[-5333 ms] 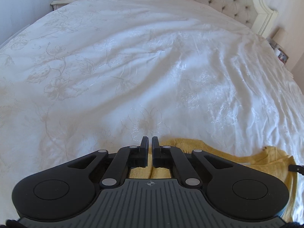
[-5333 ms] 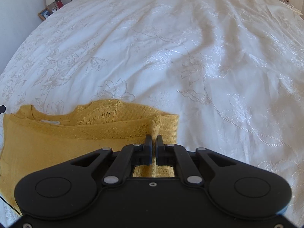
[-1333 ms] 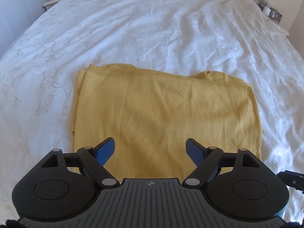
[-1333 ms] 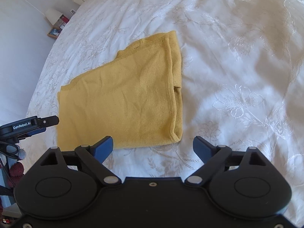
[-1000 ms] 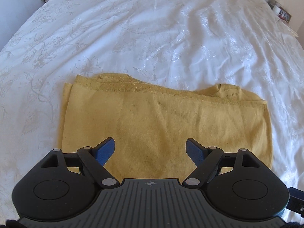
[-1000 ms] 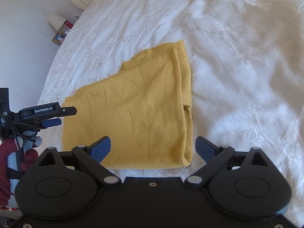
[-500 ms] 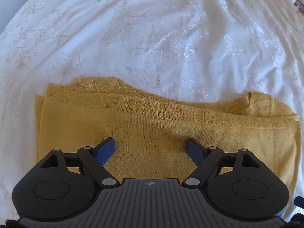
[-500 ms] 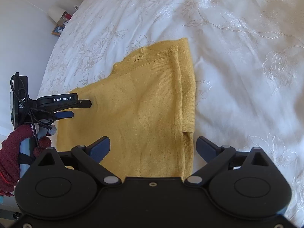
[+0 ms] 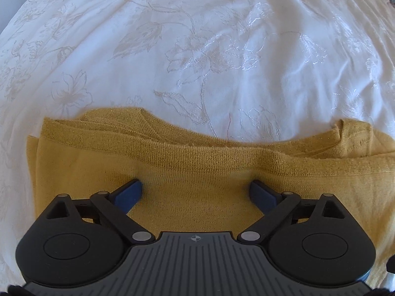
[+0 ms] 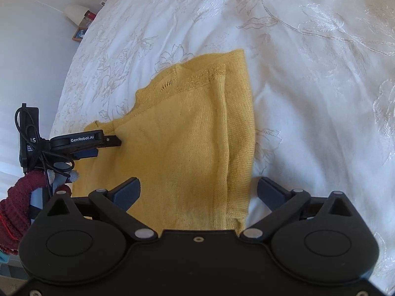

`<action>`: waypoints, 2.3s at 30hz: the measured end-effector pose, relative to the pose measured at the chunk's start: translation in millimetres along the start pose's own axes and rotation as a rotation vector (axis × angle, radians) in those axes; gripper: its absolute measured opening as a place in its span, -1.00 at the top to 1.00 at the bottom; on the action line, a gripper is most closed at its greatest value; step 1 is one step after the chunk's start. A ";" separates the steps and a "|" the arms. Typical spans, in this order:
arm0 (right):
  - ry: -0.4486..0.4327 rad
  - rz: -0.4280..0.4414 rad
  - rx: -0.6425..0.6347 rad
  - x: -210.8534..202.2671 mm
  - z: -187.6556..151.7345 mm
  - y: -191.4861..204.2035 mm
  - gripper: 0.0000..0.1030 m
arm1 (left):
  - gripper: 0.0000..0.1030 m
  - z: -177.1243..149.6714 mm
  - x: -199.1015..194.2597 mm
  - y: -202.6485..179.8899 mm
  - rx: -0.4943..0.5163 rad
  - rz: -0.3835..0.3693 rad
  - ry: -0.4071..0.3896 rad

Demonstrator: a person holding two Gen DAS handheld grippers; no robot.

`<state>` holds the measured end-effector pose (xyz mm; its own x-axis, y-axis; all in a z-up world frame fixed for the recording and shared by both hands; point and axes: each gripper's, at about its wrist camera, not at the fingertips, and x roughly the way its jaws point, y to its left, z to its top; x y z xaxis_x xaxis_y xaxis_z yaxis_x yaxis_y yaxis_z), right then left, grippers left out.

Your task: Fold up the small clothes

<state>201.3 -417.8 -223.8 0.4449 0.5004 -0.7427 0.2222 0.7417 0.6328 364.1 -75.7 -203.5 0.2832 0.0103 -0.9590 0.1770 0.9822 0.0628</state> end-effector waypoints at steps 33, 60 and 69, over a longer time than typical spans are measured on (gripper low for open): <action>-0.003 -0.060 -0.033 1.8 2.2 21.3 0.47 | -0.68 -149.4 -106.2 47.4 -0.103 -0.045 -0.008; 0.102 -0.052 -0.300 144.2 -46.2 316.0 0.48 | -0.68 -195.1 -120.3 217.3 -0.142 -0.112 -0.037; 0.105 0.120 -0.373 136.7 -61.1 338.3 0.17 | -0.68 -194.6 -112.2 226.3 -0.128 -0.162 -0.008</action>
<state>284.2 -71.2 -124.7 0.3535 0.6222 -0.6985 -0.1647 0.7765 0.6082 189.0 181.9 -135.5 0.2680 -0.1509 -0.9515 0.0995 0.9867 -0.1284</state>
